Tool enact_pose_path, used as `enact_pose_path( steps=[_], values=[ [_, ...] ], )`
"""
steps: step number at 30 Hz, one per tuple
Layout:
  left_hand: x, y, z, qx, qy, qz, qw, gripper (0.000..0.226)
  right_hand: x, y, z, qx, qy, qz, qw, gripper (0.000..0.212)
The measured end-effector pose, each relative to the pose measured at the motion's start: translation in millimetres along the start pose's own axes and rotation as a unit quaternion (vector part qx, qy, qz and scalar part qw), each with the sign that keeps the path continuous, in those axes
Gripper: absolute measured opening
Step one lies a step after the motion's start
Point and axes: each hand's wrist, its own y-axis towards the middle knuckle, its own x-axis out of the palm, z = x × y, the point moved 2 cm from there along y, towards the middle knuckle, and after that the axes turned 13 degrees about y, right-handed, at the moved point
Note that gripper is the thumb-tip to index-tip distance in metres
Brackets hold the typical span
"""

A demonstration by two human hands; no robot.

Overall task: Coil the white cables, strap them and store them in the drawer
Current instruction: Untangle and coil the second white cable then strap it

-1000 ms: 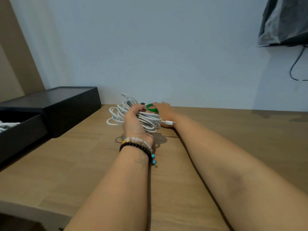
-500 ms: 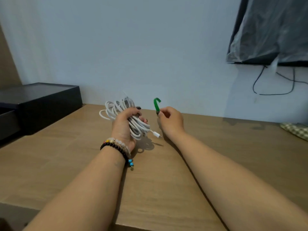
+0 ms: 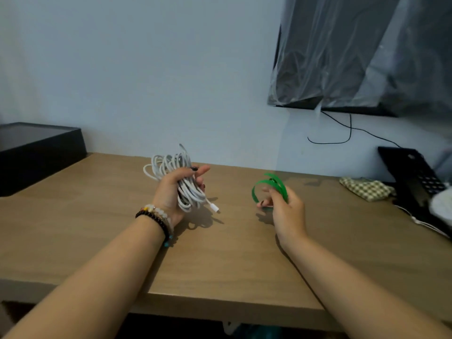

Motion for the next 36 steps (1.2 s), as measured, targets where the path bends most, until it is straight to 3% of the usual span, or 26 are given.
enact_pose_path(
  steps=[3,7,14,17,22,25,28,33,36],
  values=[
    [30,6,-21,-0.035,-0.008,-0.026,0.999,0.043,-5,3,2,0.008,0.004,-0.002,1.000,0.028],
    [54,27,-45,-0.069,-0.029,-0.048,0.996,0.027,-23,23,0,0.043,0.062,0.038,0.996,0.026],
    [57,48,-58,-0.041,0.088,-0.132,0.987,0.055,-13,56,14,-0.012,0.074,0.048,0.996,0.015],
    [58,49,-57,-0.030,0.095,-0.129,0.987,0.054,-2,60,17,-0.024,0.071,0.056,0.996,0.014],
    [60,46,-59,-0.017,0.144,-0.096,0.985,0.028,7,55,18,0.008,-0.035,-0.049,0.998,0.011],
    [59,47,-58,-0.008,0.177,-0.066,0.982,0.012,8,53,15,0.011,-0.062,-0.054,0.997,0.014],
    [57,49,-59,0.001,0.182,-0.042,0.982,0.011,11,54,6,-0.006,-0.087,-0.069,0.994,0.013],
    [52,54,-57,0.007,0.148,-0.003,0.989,0.008,6,62,-14,-0.017,-0.027,-0.158,0.987,0.022],
    [52,55,-55,0.008,0.110,-0.006,0.994,0.009,2,67,-17,0.012,0.025,-0.160,0.987,0.023]
  ],
)
